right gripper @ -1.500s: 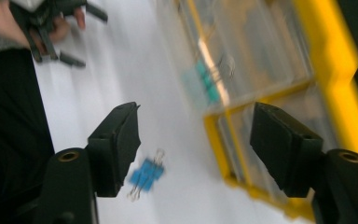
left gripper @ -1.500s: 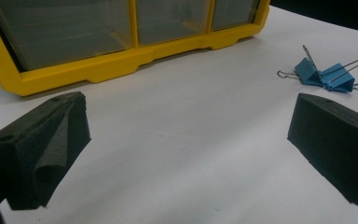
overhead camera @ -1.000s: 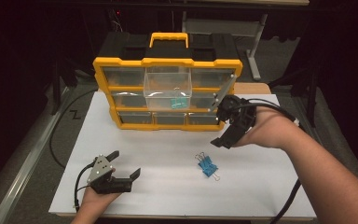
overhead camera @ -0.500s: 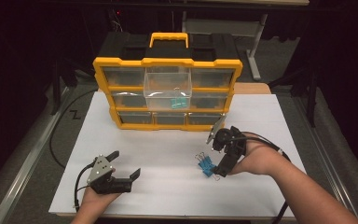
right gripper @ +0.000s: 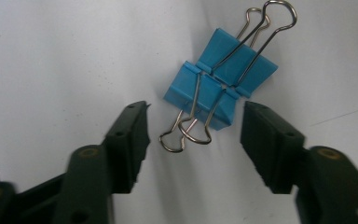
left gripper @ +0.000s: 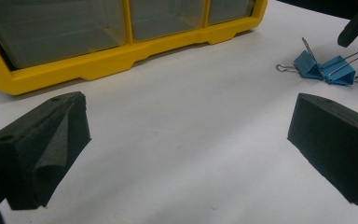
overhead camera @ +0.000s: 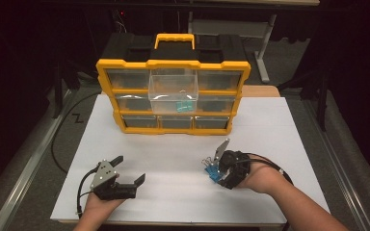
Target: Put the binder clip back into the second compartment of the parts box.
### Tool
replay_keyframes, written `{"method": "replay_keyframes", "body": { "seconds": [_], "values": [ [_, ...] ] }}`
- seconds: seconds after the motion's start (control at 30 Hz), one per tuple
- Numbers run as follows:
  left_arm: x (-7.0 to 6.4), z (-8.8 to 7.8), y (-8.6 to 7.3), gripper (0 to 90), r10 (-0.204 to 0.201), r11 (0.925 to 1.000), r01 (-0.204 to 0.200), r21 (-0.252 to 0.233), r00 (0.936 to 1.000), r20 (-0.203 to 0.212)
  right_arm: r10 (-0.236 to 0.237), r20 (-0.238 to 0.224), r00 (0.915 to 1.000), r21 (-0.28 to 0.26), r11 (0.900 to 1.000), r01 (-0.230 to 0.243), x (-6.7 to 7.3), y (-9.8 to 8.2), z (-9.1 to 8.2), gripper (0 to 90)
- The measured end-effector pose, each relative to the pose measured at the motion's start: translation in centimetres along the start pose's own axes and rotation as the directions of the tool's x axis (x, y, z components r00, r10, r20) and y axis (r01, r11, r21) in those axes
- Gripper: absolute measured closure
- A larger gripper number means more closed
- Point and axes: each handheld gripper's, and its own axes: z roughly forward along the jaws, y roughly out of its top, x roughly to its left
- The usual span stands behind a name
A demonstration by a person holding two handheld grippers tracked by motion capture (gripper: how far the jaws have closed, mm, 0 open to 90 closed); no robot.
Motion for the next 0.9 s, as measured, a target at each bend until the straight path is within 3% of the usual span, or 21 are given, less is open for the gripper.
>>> {"method": "replay_keyframes", "body": {
  "seconds": [0.13, 0.23, 0.3, 0.43, 0.5, 0.8, 0.9],
  "values": [
    [0.0, 0.0, 0.0, 0.2, -0.001, 1.0, 0.001, 0.0, 1.0, 0.0, -0.035, 0.021, 0.9991, -0.003, 0.999, 0.036, 0.0, -0.1, -0.1, 63.7],
    [0.0, 0.0, 0.0, 0.1, -0.004, 1.0, 0.004, 0.0, 1.0, 0.0, -0.034, 0.016, 0.9993, 0.002, 0.999, 0.034, 0.0, -0.1, -0.1, 67.9],
    [0.0, 0.0, 0.0, 0.1, -0.002, 1.0, 0.002, 0.0, 1.0, 0.0, -0.057, 0.012, 0.9983, 0.004, 0.998, 0.057, 0.0, -0.1, 0.0, 74.4],
    [0.0, 0.0, 0.0, 0.1, -0.005, 1.0, 0.005, 0.001, 1.0, -0.001, -0.078, 0.025, 0.9966, -0.003, 0.997, 0.078, 0.0, 0.0, -0.3, 78.7],
    [0.0, 0.1, -0.1, 0.1, -0.005, 1.0, 0.005, 0.003, 1.0, -0.001, -0.082, 0.042, 0.9957, -0.031, 0.996, 0.084, -0.4, 0.0, -1.2, 88.5],
    [0.0, 0.1, 0.0, 0.1, -0.006, 1.0, 0.006, 0.003, 1.0, -0.002, -0.086, -0.028, 0.9959, -0.061, 0.995, 0.084, -1.1, 0.5, -3.1, 90.0],
    [0.0, 0.1, -0.1, 0.1, -0.003, 1.0, 0.003, 0.004, 1.0, -0.002, -0.06, -0.048, 0.9971, -0.075, 0.996, 0.056, -1.2, 0.6, -3.7, 90.0]
  ]
}}
